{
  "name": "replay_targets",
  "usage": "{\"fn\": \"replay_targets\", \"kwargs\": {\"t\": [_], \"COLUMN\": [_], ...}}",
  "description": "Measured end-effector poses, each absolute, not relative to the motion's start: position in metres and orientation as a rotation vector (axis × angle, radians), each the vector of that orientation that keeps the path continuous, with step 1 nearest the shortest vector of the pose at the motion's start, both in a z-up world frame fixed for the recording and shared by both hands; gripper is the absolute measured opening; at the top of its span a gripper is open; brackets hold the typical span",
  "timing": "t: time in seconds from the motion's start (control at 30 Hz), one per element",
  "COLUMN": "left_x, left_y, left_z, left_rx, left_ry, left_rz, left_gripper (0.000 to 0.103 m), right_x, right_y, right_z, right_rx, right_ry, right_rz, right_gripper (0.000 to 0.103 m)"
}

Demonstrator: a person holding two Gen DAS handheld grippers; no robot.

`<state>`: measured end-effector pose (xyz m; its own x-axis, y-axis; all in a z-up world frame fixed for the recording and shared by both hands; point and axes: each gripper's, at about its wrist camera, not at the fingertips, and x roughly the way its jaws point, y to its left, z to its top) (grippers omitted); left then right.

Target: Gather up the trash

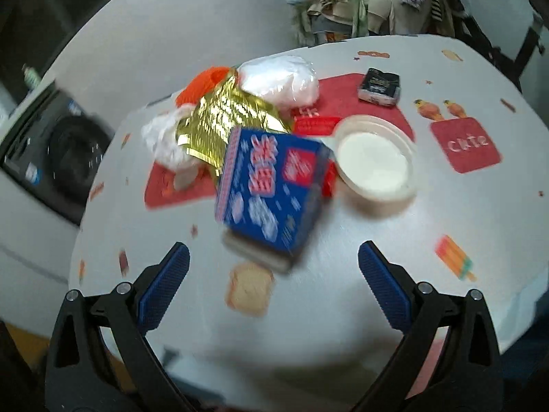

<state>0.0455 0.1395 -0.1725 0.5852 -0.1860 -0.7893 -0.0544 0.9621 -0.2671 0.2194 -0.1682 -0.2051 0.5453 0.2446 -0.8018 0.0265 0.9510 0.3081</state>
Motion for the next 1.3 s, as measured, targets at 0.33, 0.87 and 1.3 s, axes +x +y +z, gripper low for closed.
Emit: {"fn": "replay_targets", "kwargs": {"t": [0.33,0.87,1.3], "left_x": [0.048,0.07,0.202], "left_y": [0.158,0.153,0.118], "left_z": [-0.187,-0.191,-0.16], "left_rx": [-0.325,-0.365,-0.56], "left_ry": [0.97,0.989,0.927], "left_rz": [-0.039,-0.066,-0.216], "left_gripper": [0.097,0.097,0.075], "right_x": [0.283,0.248,0.196], "right_y": [-0.155,-0.157,-0.21], "right_z": [-0.223,-0.204,-0.171], "right_rx": [0.311,0.215,0.159], "right_ry": [1.003,0.914,0.755], "right_rz": [-0.109,0.126,0.241], "right_gripper": [0.097,0.087,0.087]}}
